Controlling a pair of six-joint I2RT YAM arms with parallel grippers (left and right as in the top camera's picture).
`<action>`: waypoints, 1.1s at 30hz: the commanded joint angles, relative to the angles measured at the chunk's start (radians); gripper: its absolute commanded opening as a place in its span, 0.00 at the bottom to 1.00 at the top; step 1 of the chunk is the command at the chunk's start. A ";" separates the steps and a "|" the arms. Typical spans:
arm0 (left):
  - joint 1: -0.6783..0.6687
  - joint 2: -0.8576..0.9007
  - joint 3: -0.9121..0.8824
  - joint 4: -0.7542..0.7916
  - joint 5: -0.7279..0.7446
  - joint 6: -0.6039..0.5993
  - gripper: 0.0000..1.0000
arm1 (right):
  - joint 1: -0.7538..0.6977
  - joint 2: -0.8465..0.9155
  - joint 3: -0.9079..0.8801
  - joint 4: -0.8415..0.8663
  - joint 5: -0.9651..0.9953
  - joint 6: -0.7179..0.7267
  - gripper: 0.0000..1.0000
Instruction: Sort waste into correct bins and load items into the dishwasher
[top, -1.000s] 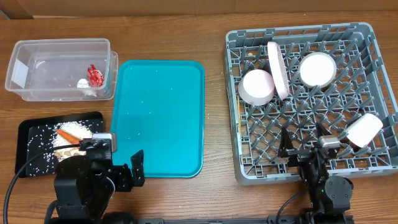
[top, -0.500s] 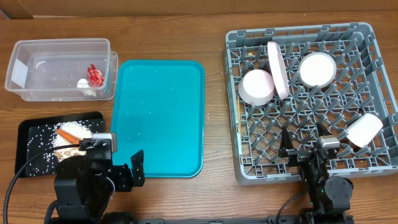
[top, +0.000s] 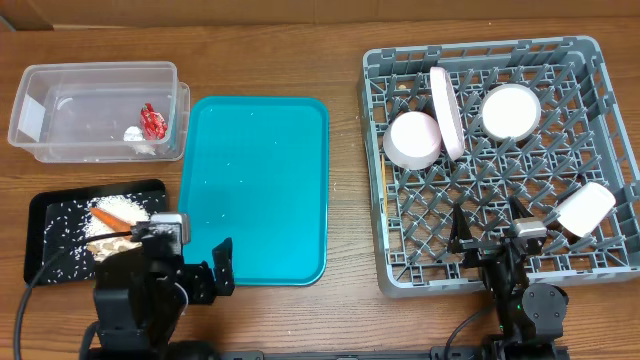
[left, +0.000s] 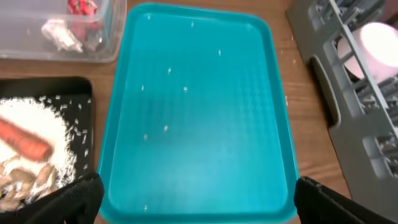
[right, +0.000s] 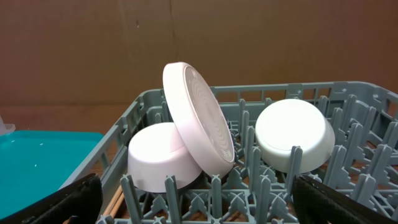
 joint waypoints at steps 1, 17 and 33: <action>-0.004 -0.117 -0.152 0.167 -0.015 -0.007 1.00 | 0.005 -0.011 -0.010 0.008 0.013 -0.008 1.00; -0.023 -0.470 -0.792 1.060 -0.195 0.015 1.00 | 0.005 -0.011 -0.010 0.008 0.013 -0.007 1.00; -0.023 -0.469 -0.792 0.945 -0.156 0.012 1.00 | 0.005 -0.011 -0.010 0.008 0.013 -0.008 1.00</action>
